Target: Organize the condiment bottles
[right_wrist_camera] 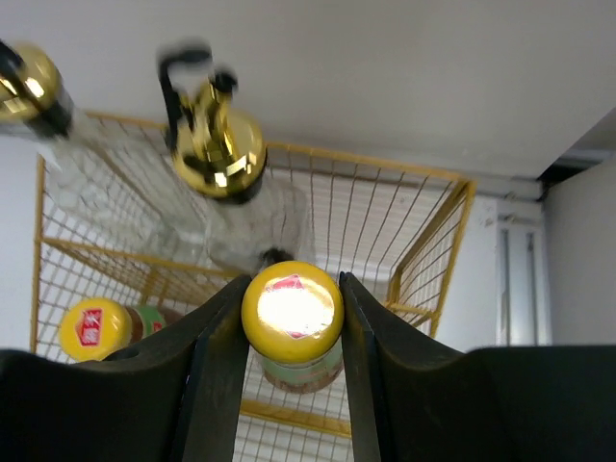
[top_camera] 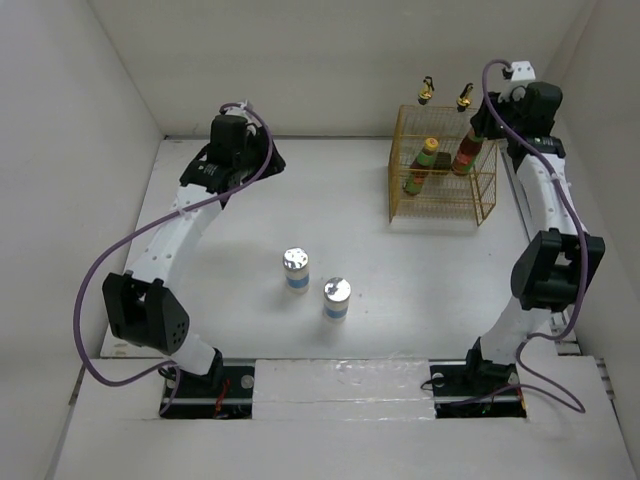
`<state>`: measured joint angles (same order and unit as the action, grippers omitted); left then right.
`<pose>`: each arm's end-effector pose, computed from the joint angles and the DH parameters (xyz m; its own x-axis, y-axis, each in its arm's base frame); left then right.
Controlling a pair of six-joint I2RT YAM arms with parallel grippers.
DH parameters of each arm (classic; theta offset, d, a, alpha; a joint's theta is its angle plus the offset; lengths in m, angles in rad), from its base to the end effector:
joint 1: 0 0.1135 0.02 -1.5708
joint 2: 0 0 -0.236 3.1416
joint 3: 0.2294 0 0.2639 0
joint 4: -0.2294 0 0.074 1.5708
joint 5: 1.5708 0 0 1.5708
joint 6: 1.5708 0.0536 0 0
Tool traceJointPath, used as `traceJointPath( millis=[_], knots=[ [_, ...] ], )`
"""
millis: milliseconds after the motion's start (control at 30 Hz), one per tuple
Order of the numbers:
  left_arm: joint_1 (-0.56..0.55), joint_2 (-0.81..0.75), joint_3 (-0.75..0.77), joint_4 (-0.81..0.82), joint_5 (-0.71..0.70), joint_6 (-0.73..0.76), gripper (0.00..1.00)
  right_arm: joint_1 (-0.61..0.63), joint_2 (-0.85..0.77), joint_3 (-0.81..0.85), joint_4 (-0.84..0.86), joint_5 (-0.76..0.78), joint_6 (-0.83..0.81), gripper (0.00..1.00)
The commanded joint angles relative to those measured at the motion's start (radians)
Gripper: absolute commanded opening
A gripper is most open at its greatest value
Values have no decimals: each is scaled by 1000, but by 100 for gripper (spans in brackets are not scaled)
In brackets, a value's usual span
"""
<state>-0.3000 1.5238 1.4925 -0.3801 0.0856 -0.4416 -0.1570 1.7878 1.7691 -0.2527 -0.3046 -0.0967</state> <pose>0.3659 -0.1180 0.3502 -0.5032 -0.2901 -0.8140 0.1706 0.8901 -0.4226 0.4464 -0.0544 0.3656 -0.2504 -0.0536 -0.9667 -0.1611 0.9868 -0.0130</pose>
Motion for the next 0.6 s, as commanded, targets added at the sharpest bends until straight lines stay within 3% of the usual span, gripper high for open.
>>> traceJointPath(
  millis=[0, 200, 267, 300, 333, 433, 467, 567],
  knots=[
    [2, 1, 45, 3, 2, 15, 49, 26, -51, -72, 168, 2, 12, 3],
    [2, 10, 63, 3, 2, 15, 49, 36, -61, -178, 187, 12, 3, 12],
    [2, 10, 63, 3, 2, 15, 49, 36, -70, -198, 187, 21, 3, 23],
    [2, 10, 63, 3, 2, 15, 49, 36, -70, -207, 187, 21, 3, 29],
    [2, 10, 63, 3, 2, 15, 49, 36, -82, -220, 187, 21, 3, 44],
    [2, 10, 54, 3, 2, 15, 49, 36, -108, -229, 187, 30, 3, 62],
    [2, 10, 54, 3, 2, 15, 49, 36, -119, -229, 187, 30, 3, 77],
    [2, -1, 54, 3, 2, 15, 49, 36, -172, -209, 165, 39, 3, 99]
  ],
)
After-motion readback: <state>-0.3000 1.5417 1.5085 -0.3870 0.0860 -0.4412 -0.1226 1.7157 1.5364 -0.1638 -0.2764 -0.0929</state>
